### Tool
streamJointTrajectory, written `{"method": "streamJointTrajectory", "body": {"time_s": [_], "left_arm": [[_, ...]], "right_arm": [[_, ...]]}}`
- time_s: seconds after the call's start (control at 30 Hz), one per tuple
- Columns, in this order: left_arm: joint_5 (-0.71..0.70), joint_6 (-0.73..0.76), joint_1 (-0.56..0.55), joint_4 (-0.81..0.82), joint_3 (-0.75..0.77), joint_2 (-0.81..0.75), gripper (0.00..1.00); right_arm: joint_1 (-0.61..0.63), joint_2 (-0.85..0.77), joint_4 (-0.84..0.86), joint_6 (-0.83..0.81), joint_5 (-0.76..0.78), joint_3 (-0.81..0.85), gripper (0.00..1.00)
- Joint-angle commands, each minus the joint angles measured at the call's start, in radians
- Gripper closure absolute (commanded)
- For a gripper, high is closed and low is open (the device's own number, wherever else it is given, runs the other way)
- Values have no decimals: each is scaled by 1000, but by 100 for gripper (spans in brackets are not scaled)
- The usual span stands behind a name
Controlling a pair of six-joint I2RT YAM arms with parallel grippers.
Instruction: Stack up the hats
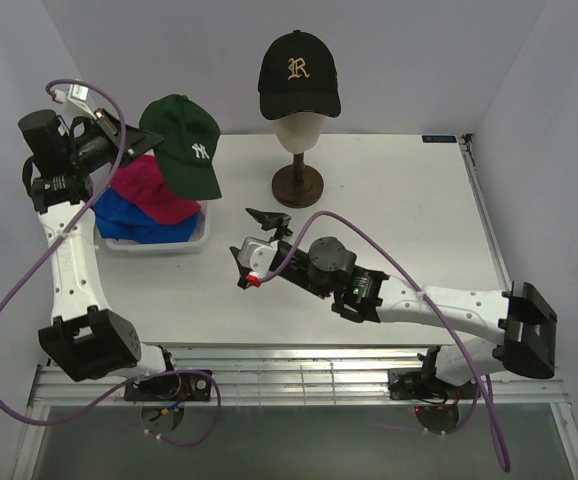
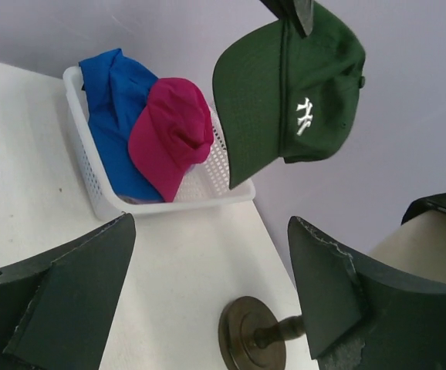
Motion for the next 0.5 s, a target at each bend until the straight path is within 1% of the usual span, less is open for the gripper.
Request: {"method": "streamJointTrajectory", "body": {"time_s": [0.0,0.07,0.1,0.17,0.23,0.4,0.47], "left_arm": [[69,-139,-1,75,-55,-129,100],[106,-183,-1,65,-68,-167,100],[120,-198,-1,64,-76,-178,100],[148,-225,-3,64,-94,-204,100],[157,-235,-1,59,-102,-216,100],[177,-246,-1,49,-117,-246,100],[188,-257,-1,49,-131,-252,100]], "right_arm": [[20,74,230,-25,53,55,14],[23,118,311,-93,93,32,12],[21,131,389,-118,99,21,12],[21,167,451,-153,118,11,14],[21,192,476,-161,124,21,16],[14,282,536,-189,222,89,28],[9,304,566,-186,253,102,37]]}}
